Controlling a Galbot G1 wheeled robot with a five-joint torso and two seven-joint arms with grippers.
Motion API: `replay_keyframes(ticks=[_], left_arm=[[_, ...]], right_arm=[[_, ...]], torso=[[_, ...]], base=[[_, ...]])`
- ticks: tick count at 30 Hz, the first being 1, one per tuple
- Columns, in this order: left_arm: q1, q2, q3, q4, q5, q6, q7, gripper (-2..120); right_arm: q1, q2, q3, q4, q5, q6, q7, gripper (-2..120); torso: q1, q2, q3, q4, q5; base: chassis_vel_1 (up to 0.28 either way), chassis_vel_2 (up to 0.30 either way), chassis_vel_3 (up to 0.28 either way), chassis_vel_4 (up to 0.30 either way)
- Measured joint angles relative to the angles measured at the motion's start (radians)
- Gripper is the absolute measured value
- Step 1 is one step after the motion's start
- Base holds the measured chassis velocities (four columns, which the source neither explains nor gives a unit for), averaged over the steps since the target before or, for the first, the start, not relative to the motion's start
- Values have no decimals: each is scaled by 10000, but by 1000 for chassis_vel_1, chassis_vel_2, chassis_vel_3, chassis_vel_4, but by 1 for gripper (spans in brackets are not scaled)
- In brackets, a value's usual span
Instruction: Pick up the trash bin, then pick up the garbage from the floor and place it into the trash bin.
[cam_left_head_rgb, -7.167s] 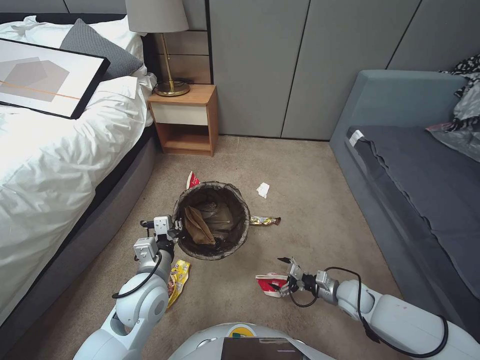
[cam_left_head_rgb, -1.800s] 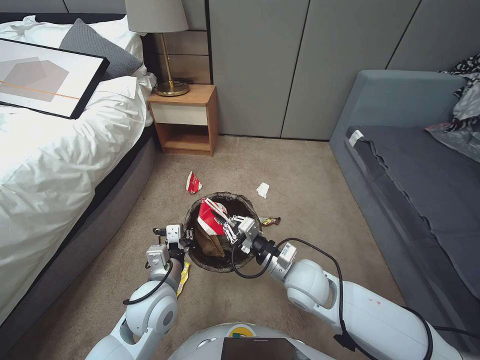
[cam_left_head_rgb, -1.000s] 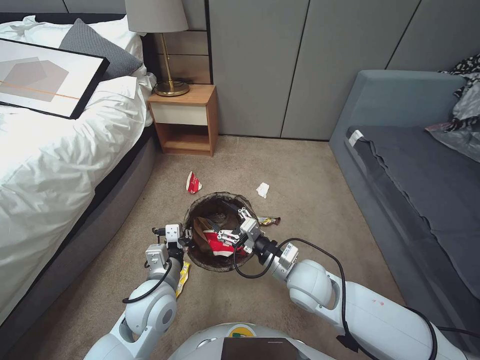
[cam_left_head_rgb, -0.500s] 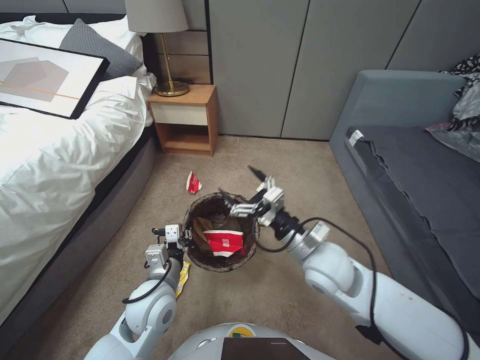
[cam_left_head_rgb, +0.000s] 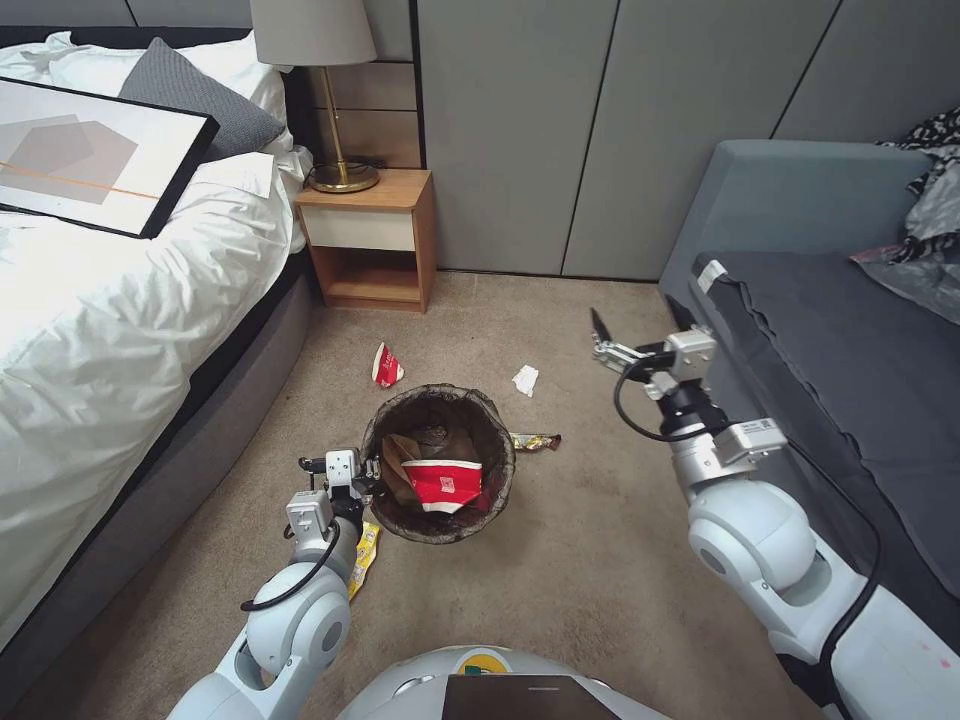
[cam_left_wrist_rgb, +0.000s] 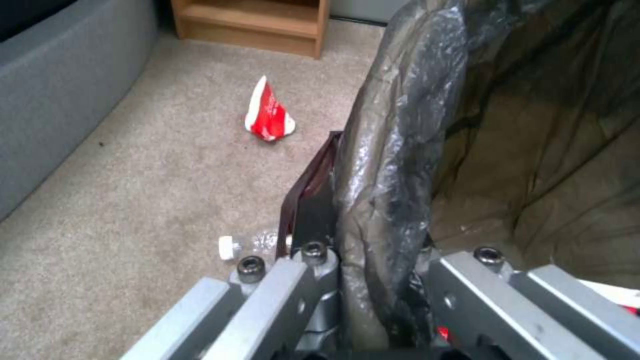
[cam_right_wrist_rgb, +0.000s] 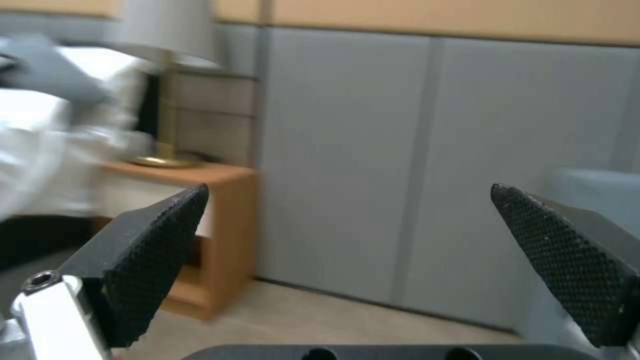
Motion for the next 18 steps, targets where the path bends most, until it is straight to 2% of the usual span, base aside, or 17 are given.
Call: replay_keyframes(ticks=[7, 18], left_arm=[[70, -59, -168, -62, 31, -36, -4, 4], [254, -157, -394, -182, 58, -107, -18, 4]], right_arm=[[-1349, 967, 700, -449, -1340, 328, 320, 100], [-2041, 1891, 575, -969, -2467, 810, 268, 100]], torso=[[0, 0, 0, -2, 0], [0, 0, 0, 0, -2]], base=[[0, 0, 0, 0], [0, 0, 0, 0]])
